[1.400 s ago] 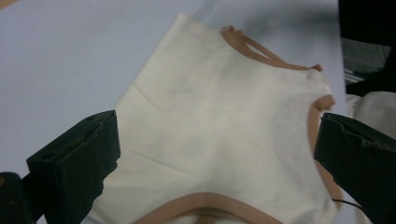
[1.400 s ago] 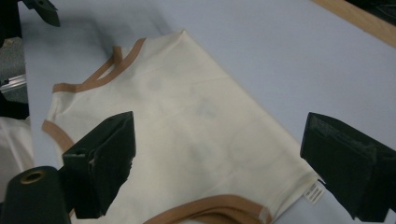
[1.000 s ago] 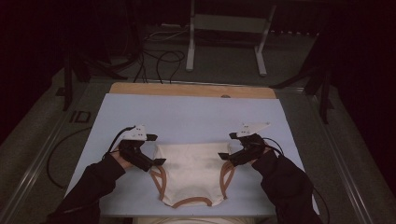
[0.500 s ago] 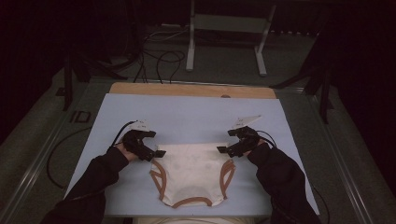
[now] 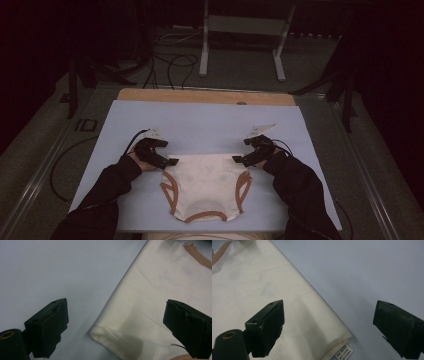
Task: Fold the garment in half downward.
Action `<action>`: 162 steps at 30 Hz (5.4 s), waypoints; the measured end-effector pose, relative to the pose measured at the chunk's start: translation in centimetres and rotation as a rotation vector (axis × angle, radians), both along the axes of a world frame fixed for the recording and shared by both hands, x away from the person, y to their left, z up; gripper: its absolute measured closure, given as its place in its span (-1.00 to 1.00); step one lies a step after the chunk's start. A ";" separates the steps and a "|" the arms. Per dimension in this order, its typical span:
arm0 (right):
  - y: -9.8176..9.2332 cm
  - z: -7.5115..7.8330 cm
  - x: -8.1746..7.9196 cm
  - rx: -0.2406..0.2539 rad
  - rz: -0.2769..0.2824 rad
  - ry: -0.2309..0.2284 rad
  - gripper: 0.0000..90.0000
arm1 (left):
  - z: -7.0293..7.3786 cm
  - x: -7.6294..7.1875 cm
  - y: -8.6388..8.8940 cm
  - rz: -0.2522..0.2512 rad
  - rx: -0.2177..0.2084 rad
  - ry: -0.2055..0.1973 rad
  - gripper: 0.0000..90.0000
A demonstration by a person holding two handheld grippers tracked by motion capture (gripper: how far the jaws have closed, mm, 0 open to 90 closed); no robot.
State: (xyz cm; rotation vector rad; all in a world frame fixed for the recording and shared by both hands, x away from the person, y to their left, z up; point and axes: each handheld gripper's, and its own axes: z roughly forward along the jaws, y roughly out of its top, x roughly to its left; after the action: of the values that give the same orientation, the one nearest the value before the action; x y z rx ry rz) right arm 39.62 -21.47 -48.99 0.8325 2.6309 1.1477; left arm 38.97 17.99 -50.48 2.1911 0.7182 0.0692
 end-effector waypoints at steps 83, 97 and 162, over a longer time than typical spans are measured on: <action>-0.2 0.8 4.6 -0.086 -0.058 -0.004 0.95 | 2.0 4.9 -0.1 0.064 0.078 -0.090 0.91; -0.3 0.3 6.1 -0.075 -0.107 0.013 0.95 | 1.1 6.5 -0.3 0.088 0.062 -0.075 0.91; -0.4 -0.3 9.0 -0.004 -0.225 0.068 -0.40 | 2.1 8.4 -2.0 0.217 0.048 -0.039 -0.46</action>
State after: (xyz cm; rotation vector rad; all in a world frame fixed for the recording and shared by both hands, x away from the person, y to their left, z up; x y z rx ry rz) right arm 48.67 -21.88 -49.24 1.1515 2.5100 1.0717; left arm 47.37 16.04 -48.43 2.1428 0.9385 0.2414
